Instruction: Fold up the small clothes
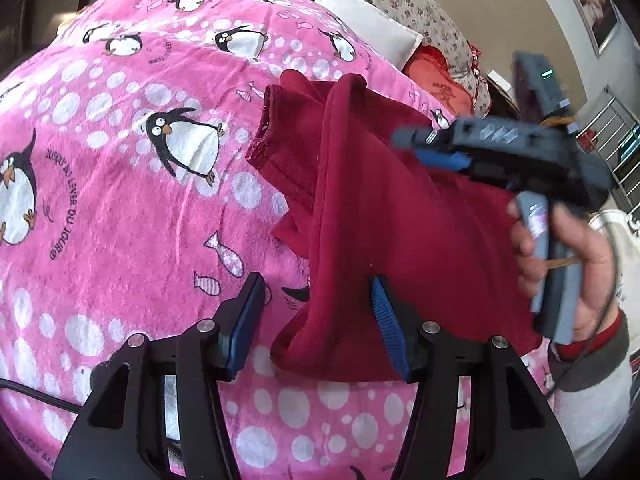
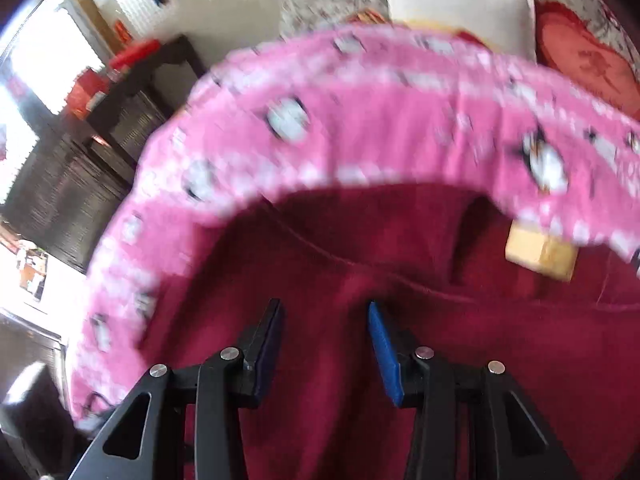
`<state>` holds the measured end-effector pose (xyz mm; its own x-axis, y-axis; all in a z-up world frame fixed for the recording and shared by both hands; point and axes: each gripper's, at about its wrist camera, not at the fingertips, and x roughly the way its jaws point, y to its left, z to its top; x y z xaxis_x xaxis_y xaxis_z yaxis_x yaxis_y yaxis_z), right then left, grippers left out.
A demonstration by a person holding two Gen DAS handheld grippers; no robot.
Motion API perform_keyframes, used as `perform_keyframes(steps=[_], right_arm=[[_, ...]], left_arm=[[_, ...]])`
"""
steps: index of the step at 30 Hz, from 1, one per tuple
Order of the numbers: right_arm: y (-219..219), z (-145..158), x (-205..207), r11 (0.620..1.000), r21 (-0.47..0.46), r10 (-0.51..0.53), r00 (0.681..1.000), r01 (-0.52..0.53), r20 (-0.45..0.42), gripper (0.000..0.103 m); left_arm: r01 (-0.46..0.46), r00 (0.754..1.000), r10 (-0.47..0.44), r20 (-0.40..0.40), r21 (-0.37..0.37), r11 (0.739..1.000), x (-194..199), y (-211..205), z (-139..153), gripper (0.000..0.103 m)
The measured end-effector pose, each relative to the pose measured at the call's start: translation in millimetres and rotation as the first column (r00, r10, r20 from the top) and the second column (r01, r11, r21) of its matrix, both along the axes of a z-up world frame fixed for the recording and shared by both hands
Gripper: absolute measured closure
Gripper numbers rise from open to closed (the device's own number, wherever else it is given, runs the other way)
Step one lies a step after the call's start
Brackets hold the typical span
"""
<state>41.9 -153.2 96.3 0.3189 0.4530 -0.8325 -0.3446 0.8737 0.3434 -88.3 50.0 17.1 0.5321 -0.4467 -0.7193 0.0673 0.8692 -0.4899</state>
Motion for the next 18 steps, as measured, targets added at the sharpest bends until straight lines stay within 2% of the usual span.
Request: perform_keyframes(steps=[3,5,9,12,18], right_arm=[[16.0,19.9,1.0,0.997,0.079,0.002,1.000,-0.002,0.002,0.043],[31.8,19.6,2.7,0.996,0.086,0.017,1.000,-0.015,-0.025,0.041],[70.4,9.0,12.1,0.999,0.006,0.042,0.999,-0.041,-0.033,0.041],[87.0,-0.2,18.4,0.998,-0.006,0.060,0.997,-0.060,-0.057,0.041],[119.2,-23.2,30.4,0.987,-0.142,0.060,0.995,-0.071,-0.081,0.037]], left_arm=[[-0.005,1.000,0.005,0.010,-0.027,1.000,-2.0,2.8,-2.1,0.044],[-0.017,1.000,0.018,0.016,-0.050,0.999,-4.7,5.6,-3.6,0.044],[-0.021,1.000,0.023,0.020,-0.085,0.996,-9.0,11.7,-5.8,0.044],[-0.019,1.000,0.021,0.020,-0.095,0.995,-10.0,13.4,-7.2,0.044],[-0.024,0.999,0.026,0.018,-0.112,0.993,-8.9,16.6,-10.1,0.043]])
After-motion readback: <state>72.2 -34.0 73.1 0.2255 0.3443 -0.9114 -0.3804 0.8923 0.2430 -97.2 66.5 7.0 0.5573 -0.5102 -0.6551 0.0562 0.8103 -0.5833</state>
